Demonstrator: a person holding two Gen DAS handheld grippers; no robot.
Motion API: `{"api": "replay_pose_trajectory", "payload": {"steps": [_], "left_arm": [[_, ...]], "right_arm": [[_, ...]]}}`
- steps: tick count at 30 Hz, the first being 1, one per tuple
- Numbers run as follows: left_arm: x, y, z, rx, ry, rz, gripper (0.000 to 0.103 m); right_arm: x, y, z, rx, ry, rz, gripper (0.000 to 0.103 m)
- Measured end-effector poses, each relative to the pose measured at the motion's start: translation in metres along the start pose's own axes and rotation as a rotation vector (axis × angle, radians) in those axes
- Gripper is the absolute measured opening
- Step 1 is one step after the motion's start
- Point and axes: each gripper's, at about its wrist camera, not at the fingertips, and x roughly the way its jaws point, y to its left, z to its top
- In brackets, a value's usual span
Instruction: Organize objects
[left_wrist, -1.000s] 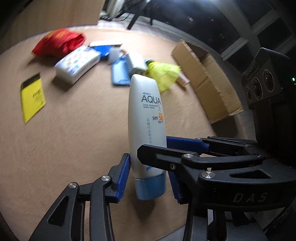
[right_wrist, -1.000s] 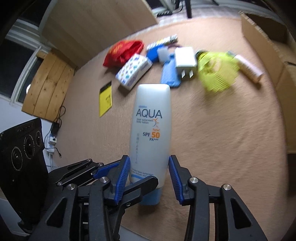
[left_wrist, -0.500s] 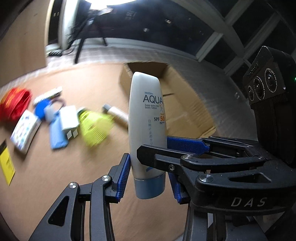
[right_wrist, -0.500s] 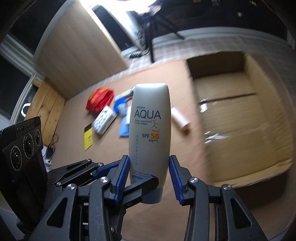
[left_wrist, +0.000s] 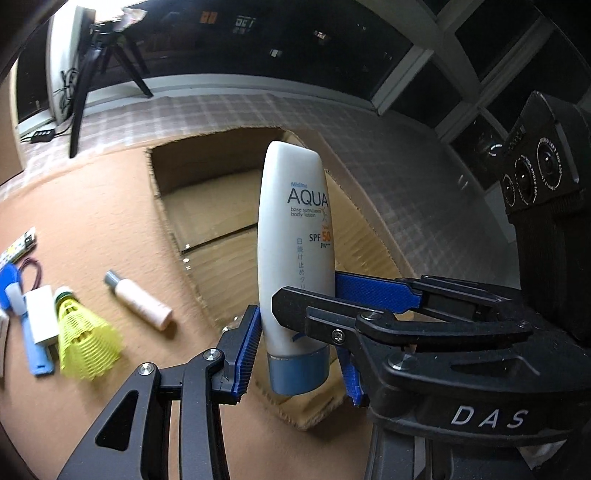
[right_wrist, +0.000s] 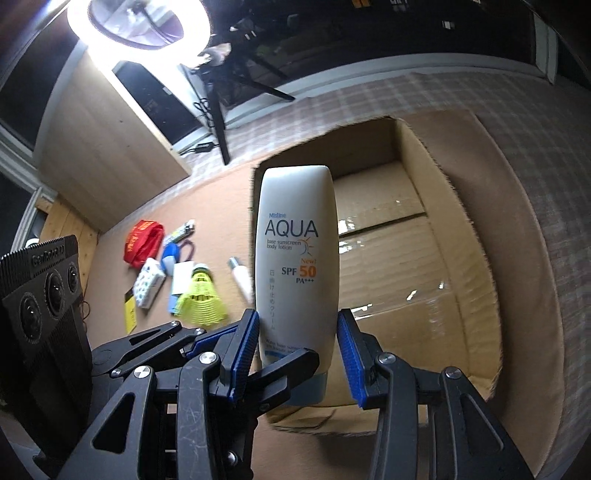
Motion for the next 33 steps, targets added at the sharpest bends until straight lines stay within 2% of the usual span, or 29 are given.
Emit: {"api": "replay_pose_trajectory", "payload": {"steps": [4, 7, 9, 19, 25, 33], "left_arm": [[0.012, -0.004, 0.003, 0.014, 0.02, 0.008, 0.044], [0.013, -0.003, 0.003, 0.021, 0.02, 0.036, 0.058], [0.011, 0.0, 0.002, 0.028, 0.017, 0.047, 0.058], [-0.024, 0.025, -0.011, 0.013, -0.019, 0.069, 0.058], [-0.052, 0.058, -0.019, -0.026, -0.042, 0.101, 0.058], [-0.088, 0.129, -0.024, -0.123, -0.064, 0.174, 0.058]], "right_arm": [[0.003, -0.007, 0.002, -0.003, 0.011, -0.002, 0.04], [0.001, -0.007, 0.004, -0.014, 0.0, -0.039, 0.051], [-0.001, -0.007, 0.005, -0.016, -0.016, -0.058, 0.054], [-0.004, 0.006, 0.003, -0.005, -0.027, -0.035, 0.054], [-0.002, 0.025, 0.003, -0.018, -0.028, -0.009, 0.054], [0.013, 0.075, 0.017, -0.088, -0.012, 0.043, 0.054]]}}
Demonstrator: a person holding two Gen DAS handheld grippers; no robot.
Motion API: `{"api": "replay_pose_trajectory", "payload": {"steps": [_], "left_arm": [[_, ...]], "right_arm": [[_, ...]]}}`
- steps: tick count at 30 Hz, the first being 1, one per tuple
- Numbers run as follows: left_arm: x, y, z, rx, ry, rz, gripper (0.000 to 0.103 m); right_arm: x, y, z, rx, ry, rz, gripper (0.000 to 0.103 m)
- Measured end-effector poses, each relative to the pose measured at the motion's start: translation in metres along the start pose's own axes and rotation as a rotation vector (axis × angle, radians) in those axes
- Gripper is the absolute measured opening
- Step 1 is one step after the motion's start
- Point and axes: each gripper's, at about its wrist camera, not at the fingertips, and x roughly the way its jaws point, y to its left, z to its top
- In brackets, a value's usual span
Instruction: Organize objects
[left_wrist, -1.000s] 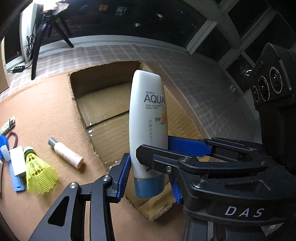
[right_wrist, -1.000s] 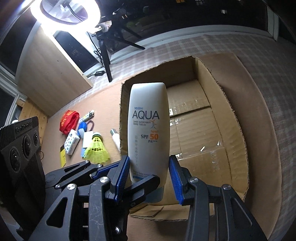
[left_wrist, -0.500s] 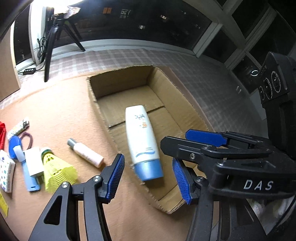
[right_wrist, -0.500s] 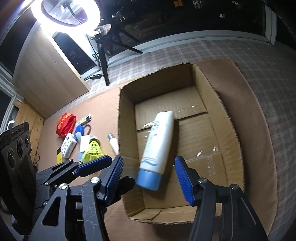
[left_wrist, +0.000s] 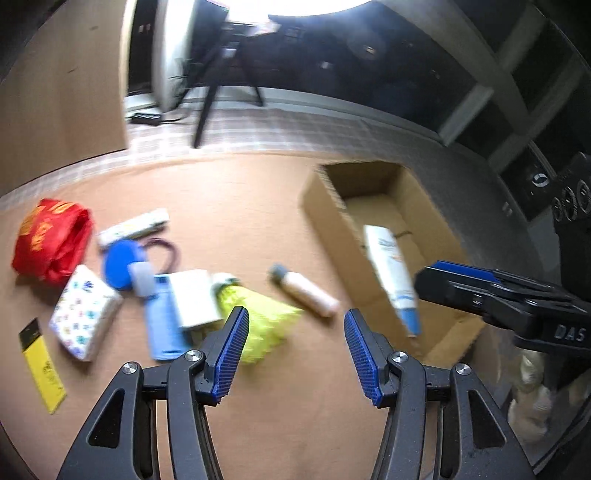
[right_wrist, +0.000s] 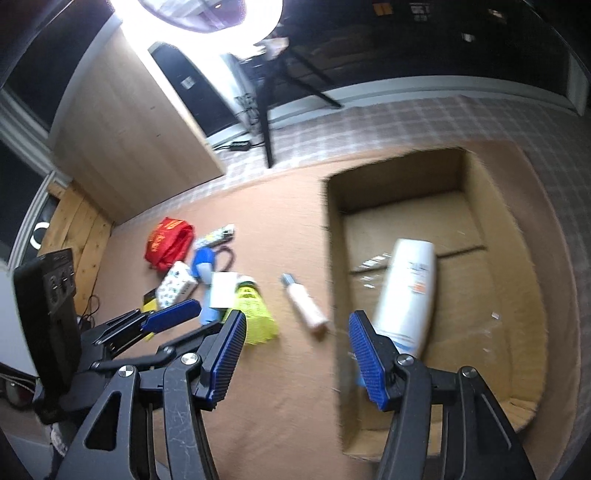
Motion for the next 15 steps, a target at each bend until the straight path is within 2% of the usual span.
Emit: {"api": "replay_pose_trajectory", "payload": {"steps": [9, 15], "left_arm": [[0.003, 0.085, 0.037, -0.108, 0.021, 0.081, 0.056], [0.025, 0.119, 0.062, -0.152, 0.063, 0.1, 0.053]], "right_arm": [[0.056, 0.043, 0.032, -0.004, 0.088, 0.087, 0.054], [0.1, 0.064, 0.046, -0.029, 0.15, 0.072, 0.051]]}}
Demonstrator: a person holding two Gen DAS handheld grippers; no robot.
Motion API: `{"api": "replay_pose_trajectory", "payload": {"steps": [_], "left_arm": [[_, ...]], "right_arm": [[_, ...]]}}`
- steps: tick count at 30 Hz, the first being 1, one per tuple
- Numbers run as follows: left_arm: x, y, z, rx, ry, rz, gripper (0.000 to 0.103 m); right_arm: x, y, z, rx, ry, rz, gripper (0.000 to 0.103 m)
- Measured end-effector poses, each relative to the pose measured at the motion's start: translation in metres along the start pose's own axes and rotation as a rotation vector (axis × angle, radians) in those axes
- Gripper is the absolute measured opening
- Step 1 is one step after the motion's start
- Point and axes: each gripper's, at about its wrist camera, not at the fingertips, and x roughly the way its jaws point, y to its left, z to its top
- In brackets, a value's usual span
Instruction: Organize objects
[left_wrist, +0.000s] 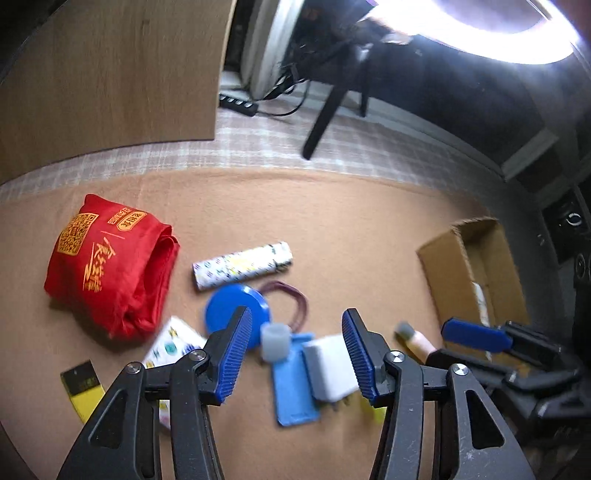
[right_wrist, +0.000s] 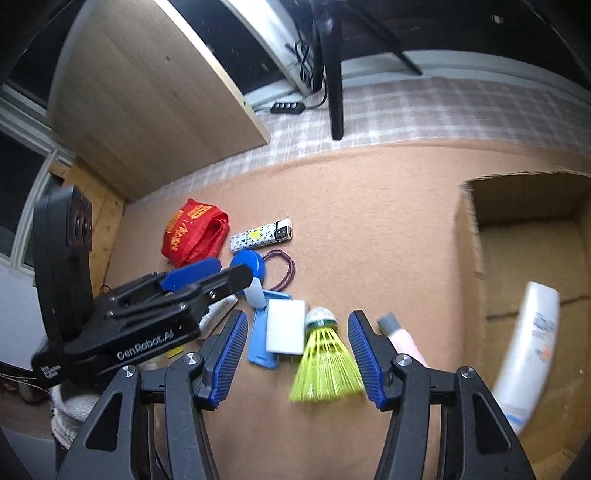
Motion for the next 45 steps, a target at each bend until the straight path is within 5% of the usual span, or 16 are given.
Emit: {"api": "replay_pose_trajectory", "payload": {"steps": [7, 17, 24, 29, 38, 42, 45], "left_arm": [[0.039, 0.008, 0.013, 0.008, 0.062, 0.036, 0.045], [0.049, 0.013, 0.028, 0.003, 0.045, 0.064, 0.039], [0.054, 0.007, 0.033, 0.048, 0.06, 0.101, 0.016], [0.057, -0.003, 0.018, 0.133, 0.089, 0.128, 0.015], [0.066, -0.001, 0.021, 0.103, 0.094, 0.094, 0.015], [0.063, -0.005, 0.011, 0.133, 0.106, 0.075, 0.015], [0.061, -0.011, 0.001, 0.161, 0.109, 0.07, 0.014]], "right_arm": [[0.038, 0.004, 0.011, -0.009, 0.059, -0.029, 0.05], [0.052, 0.001, 0.01, -0.011, 0.082, -0.034, 0.047], [0.061, 0.01, 0.007, -0.058, 0.083, -0.068, 0.047], [0.067, 0.019, 0.002, -0.112, 0.076, -0.111, 0.047], [0.068, 0.021, -0.002, -0.132, 0.081, -0.121, 0.047], [0.065, 0.018, -0.008, -0.137, 0.105, -0.102, 0.031], [0.062, 0.014, -0.016, -0.138, 0.121, -0.097, 0.029]]}}
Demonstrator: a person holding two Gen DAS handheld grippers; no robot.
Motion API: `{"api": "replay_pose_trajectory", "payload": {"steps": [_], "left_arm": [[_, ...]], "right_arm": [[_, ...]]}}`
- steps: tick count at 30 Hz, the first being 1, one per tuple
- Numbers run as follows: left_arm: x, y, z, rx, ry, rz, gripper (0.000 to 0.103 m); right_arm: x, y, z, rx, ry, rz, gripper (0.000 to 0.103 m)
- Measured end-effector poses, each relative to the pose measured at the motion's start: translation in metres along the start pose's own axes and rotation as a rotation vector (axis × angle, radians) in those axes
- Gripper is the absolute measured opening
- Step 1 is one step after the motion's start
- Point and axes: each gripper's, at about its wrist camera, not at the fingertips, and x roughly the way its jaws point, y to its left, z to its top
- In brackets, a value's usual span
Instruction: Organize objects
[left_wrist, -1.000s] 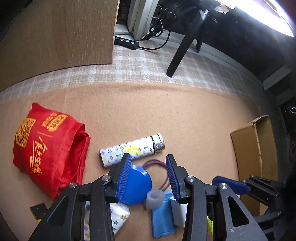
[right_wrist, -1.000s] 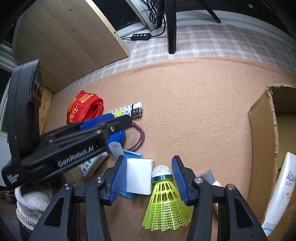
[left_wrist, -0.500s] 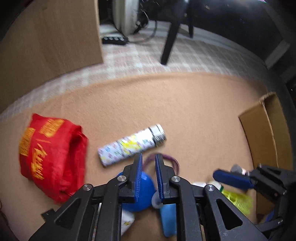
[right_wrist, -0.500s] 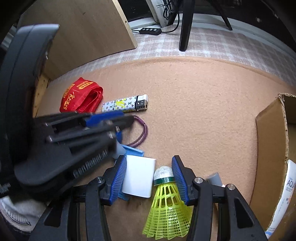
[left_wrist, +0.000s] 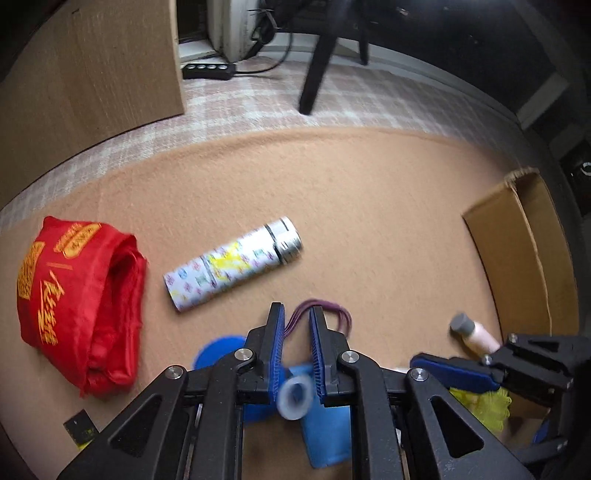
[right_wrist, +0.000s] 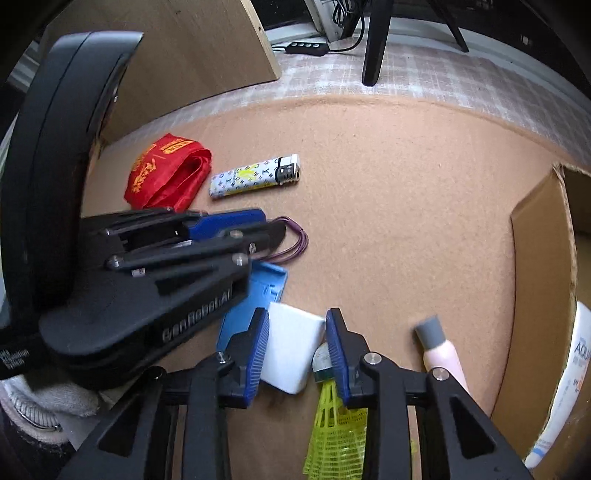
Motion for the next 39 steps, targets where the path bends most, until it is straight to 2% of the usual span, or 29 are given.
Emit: {"api": "replay_pose_trajectory", "payload": {"steps": [16, 21, 26, 30, 32, 34, 39], "left_arm": [[-0.018, -0.026, -0.08, 0.104, 0.026, -0.021, 0.01], [-0.028, -0.016, -0.105, 0.072, 0.022, -0.032, 0.009], [-0.041, 0.007, -0.13, 0.009, 0.01, -0.038, 0.008], [-0.047, 0.026, -0.139, -0.044, 0.001, -0.036, 0.009], [-0.053, 0.035, -0.142, -0.064, -0.011, -0.02, 0.015], [-0.059, 0.043, -0.146, -0.075, -0.029, -0.027, 0.026], [-0.077, 0.053, -0.166, -0.074, -0.054, -0.035, 0.028]], "right_arm": [[-0.023, -0.02, -0.048, 0.018, 0.007, -0.027, 0.028], [-0.028, -0.022, -0.053, 0.024, -0.007, -0.052, 0.028], [-0.046, -0.016, -0.056, 0.017, -0.059, -0.054, 0.029], [-0.057, 0.0, -0.058, -0.009, -0.095, -0.046, 0.034], [-0.06, 0.009, -0.062, -0.017, -0.104, -0.024, 0.034], [-0.062, 0.018, -0.066, -0.033, -0.107, -0.007, 0.034], [-0.058, 0.038, -0.085, -0.06, -0.089, 0.042, 0.034]]}}
